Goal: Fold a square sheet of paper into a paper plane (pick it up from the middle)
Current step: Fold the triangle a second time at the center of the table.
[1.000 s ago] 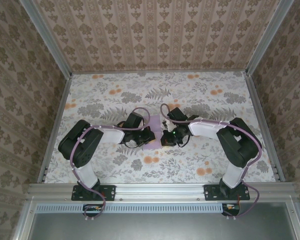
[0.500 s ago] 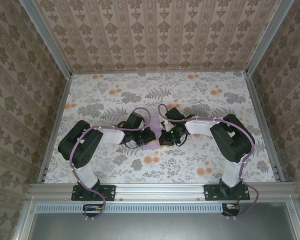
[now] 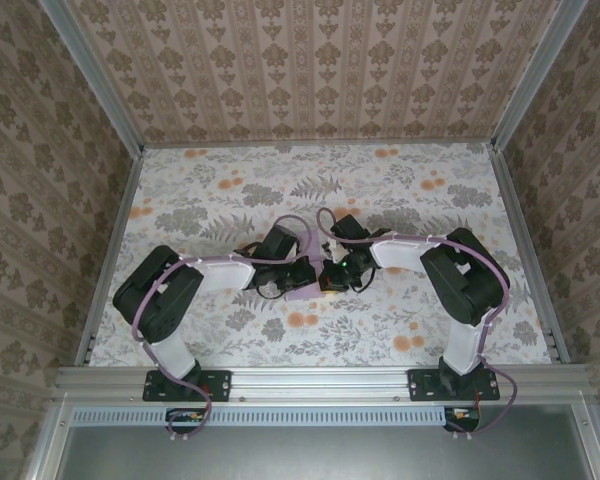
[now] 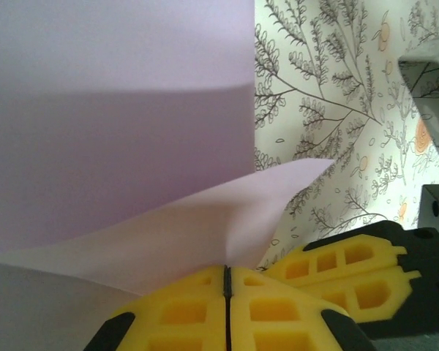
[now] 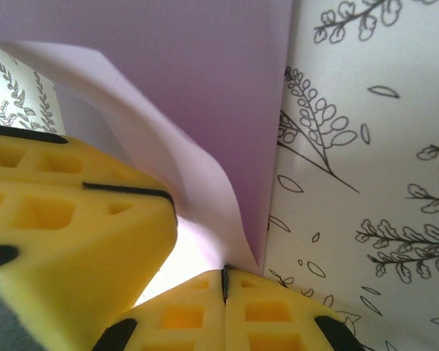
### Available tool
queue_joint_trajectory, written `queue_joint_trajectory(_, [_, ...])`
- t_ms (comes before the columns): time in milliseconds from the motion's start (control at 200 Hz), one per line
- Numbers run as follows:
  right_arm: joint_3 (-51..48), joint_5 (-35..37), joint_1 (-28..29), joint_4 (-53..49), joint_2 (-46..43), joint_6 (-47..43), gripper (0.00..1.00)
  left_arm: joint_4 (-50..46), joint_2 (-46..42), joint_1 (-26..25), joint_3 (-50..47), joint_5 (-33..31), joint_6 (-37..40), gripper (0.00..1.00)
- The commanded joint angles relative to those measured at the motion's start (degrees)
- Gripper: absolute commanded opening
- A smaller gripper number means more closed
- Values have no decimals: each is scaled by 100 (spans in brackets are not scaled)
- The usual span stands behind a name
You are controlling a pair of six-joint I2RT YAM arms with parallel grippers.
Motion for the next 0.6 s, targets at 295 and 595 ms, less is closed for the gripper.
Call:
queue_joint_trajectory(295, [-48, 500, -1, -460, 193, -98, 5, 233, 211, 214, -284, -138, -169, 5])
queue_joint_trajectory(595, [-146, 694, -2, -676, 265, -281, 5, -91, 23, 1059, -371, -35, 365, 5])
